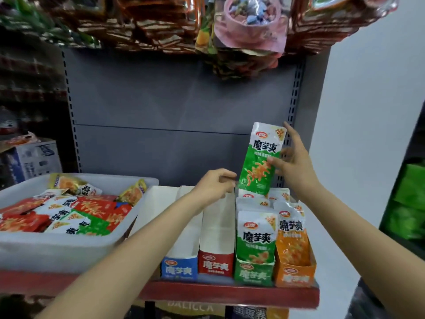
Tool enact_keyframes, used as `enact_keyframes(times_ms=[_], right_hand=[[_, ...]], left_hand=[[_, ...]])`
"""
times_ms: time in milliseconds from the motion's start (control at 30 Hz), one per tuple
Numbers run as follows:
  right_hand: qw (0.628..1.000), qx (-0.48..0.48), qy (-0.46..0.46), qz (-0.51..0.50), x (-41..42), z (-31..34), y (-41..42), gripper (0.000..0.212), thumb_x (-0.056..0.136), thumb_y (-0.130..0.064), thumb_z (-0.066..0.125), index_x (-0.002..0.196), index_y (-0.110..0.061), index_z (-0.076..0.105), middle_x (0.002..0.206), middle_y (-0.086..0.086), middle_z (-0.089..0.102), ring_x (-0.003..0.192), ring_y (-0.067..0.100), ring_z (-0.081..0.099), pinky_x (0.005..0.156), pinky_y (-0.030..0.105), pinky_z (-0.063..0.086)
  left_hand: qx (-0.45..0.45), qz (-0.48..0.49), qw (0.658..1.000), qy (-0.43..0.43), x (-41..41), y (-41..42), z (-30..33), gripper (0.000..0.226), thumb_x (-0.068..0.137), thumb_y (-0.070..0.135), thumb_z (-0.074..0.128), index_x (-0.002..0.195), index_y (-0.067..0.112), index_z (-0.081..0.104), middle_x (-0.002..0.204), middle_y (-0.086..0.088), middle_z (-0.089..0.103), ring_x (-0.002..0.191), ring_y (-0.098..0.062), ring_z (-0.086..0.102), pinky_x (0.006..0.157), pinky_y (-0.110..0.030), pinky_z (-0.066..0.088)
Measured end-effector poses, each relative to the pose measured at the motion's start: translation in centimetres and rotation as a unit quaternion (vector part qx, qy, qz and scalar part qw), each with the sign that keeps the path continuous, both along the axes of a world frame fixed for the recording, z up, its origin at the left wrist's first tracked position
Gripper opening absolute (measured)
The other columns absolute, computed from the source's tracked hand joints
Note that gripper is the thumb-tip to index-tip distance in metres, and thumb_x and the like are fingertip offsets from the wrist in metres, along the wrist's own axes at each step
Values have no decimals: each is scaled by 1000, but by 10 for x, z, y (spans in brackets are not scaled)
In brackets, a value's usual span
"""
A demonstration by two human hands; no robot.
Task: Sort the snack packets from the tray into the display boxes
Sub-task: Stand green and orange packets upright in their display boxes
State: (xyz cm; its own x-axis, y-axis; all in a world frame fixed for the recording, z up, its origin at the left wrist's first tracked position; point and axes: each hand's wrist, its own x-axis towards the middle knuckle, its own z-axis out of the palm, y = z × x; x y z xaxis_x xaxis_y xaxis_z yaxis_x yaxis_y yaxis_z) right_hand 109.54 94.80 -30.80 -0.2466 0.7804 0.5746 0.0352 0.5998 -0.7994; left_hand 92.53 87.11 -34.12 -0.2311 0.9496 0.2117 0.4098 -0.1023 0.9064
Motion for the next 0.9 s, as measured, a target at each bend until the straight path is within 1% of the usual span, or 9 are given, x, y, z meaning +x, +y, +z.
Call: enact_keyframes(times_ms=[67, 133, 200, 300, 467, 567, 633, 767, 900], right_hand=[[998, 41, -39, -15, 0, -7, 3, 79, 84, 7, 60, 140, -41, 30, 89, -1, 60, 89, 27, 65, 73, 43, 57], [995, 57, -82, -13, 1, -14, 3, 77, 84, 4, 62, 138, -42, 31, 92, 0, 61, 88, 27, 65, 72, 42, 58], [990, 68, -124, -21, 2, -22, 2, 80, 82, 2, 65, 138, -43, 30, 94, 4, 60, 83, 24, 65, 67, 37, 57], [980, 79, -180, -42, 2, -32, 2, 80, 81, 0, 68, 139, -37, 29, 98, 4, 59, 83, 16, 62, 62, 22, 51], [975, 88, -194, -62, 7, -33, -3, 64, 79, -6, 71, 130, -26, 36, 91, 2, 60, 80, 18, 60, 68, 32, 52], [977, 107, -174, -66, 7, -26, -7, 42, 86, -7, 64, 117, -22, 40, 87, -3, 59, 75, 14, 61, 59, 24, 51], [977, 120, -159, -73, 4, -22, -9, 34, 89, -5, 59, 109, -24, 39, 88, -2, 60, 77, 13, 63, 59, 25, 54], [973, 132, -174, -74, 1, -21, -14, 32, 90, -3, 58, 106, -23, 38, 87, 0, 60, 78, 18, 63, 63, 36, 57], [960, 129, -235, -82, 3, -27, -14, 33, 88, -4, 60, 113, -16, 42, 89, -2, 58, 74, 14, 58, 63, 31, 55]], left_hand=[[-18, -19, 1000, -8, 4, -2, -2, 26, 93, 11, 52, 118, 14, 58, 106, -3, 67, 86, -10, 64, 76, -21, 49], [-24, -22, 999, -4, 8, -4, -5, 23, 93, 12, 52, 115, 15, 60, 104, -4, 68, 80, -9, 65, 76, -22, 48], [-26, -14, 1000, 2, 9, -5, -6, 21, 93, 12, 52, 112, 15, 61, 102, -3, 68, 79, -9, 65, 78, -25, 49], [-31, -6, 999, -11, 11, -4, -6, 20, 93, 12, 52, 109, 17, 62, 103, -2, 68, 81, -9, 66, 81, -27, 50], [-29, -2, 999, -36, 14, -4, -8, 19, 92, 12, 53, 108, 18, 62, 99, 0, 67, 78, -9, 64, 80, -27, 51], [-25, 0, 999, -41, 16, -4, -8, 19, 92, 12, 53, 107, 16, 62, 101, -2, 67, 79, -11, 64, 80, -27, 52], [-23, 1, 999, -47, 17, -4, -8, 17, 92, 11, 52, 105, 16, 62, 102, -3, 66, 81, -13, 63, 80, -28, 52], [-28, 8, 998, -51, 19, -4, -8, 15, 93, 10, 50, 102, 16, 61, 104, -5, 67, 88, -17, 64, 82, -31, 52], [-33, 14, 998, -53, 18, -5, -8, 20, 93, 12, 51, 111, 16, 59, 108, -4, 66, 93, -18, 65, 83, -31, 52]])
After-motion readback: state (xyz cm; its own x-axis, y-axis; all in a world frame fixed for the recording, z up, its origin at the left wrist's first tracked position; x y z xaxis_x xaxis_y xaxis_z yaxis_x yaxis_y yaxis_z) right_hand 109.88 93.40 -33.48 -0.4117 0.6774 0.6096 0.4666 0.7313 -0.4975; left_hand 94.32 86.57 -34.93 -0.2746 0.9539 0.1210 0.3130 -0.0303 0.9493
